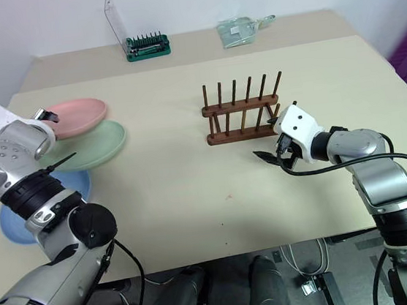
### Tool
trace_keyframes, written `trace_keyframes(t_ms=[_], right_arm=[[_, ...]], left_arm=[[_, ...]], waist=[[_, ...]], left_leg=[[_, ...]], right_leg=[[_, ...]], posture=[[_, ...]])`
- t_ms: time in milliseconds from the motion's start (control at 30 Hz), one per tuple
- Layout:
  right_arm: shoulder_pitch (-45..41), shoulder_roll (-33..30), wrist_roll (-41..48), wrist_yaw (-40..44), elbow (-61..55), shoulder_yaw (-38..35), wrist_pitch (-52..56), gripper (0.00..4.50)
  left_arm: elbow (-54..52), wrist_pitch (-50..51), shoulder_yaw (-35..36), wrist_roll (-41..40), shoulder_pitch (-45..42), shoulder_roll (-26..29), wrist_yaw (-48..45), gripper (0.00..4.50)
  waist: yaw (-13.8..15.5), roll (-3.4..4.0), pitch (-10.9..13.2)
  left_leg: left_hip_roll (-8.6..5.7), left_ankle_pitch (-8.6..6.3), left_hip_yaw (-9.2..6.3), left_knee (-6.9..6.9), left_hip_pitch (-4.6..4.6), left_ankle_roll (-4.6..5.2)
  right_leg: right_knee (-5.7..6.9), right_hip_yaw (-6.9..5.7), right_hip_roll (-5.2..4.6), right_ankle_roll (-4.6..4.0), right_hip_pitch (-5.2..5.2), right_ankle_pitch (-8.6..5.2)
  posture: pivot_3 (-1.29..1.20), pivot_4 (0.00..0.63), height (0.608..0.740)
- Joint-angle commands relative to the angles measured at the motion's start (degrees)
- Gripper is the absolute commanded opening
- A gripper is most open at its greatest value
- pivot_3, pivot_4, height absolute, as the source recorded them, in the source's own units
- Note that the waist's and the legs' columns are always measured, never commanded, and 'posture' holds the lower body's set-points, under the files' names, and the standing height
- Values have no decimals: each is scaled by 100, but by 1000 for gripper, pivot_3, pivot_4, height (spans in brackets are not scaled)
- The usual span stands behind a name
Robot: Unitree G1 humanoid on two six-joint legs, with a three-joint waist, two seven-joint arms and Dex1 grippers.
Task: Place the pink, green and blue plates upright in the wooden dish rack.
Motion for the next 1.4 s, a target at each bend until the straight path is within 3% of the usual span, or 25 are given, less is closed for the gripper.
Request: trace_keyframes(t_ms=[33,333,467,667,967,1067,1167,1267,1400], right_arm=[[-92,22,170,63,-301,-125,-42,4500],[-81,115,135,43,-235,-93,-208,4500],[55,86,86,-1,-263,-153,-280,4500],[214,34,135,-56,-495,-243,-160,4500],[296,-155,152,-33,-845,-365,-94,4500],[-138,-121,656,51,-1086,-470,409,4500],[-773,89,776,-147,-1352,-356,532,4500],[-1317,263,273,-519,-1348,-19,333,4500],[-1867,157,-1189,-1013,-806,728,-706,4500]], left_arm=[[188,-146,83,-260,-209,-16,-34,4475],[2015,-1180,542,-822,-513,173,70,4475],[2186,-1618,261,-880,-497,260,99,3144],[2208,-1795,-77,-1060,-479,346,-75,61],[1716,-1750,-1290,-1256,-429,448,-1242,61],[1162,-1746,-2507,-1152,-472,554,-2407,61],[777,-1704,-3122,-1273,-614,470,-3028,61],[649,-1459,-3081,-1653,-782,170,-3148,61],[498,-1080,-3008,-2089,-974,-254,-3041,61]], waist=[[7,0,0],[-8,-1,-1],[-15,-1,-1],[-13,0,-2],[-15,0,-2],[-21,-1,-2],[-28,0,-2],[-27,1,-3],[-46,1,-3]], left_leg=[[0,0,0,1,0,0],[0,0,0,1,1,-1],[0,0,1,1,1,-1],[0,0,2,2,0,-1],[-1,0,3,7,-2,0],[0,0,3,6,-2,0],[0,0,5,12,-7,0],[0,0,3,10,-6,0],[0,0,5,8,-4,0]], right_leg=[[0,0,0,0,1,0],[2,-1,0,-1,-2,1],[2,0,0,-1,-1,1],[4,0,-1,-1,-2,1],[5,0,-1,-1,-1,2],[5,0,0,-1,-2,2],[5,0,-1,-4,-4,4],[4,0,0,-4,-3,4],[4,0,0,-4,-5,4]], posture=[[0,150,740],[0,150,740],[0,150,740],[0,150,740],[0,150,740],[0,150,740],[0,150,740],[0,150,740],[0,150,740]])
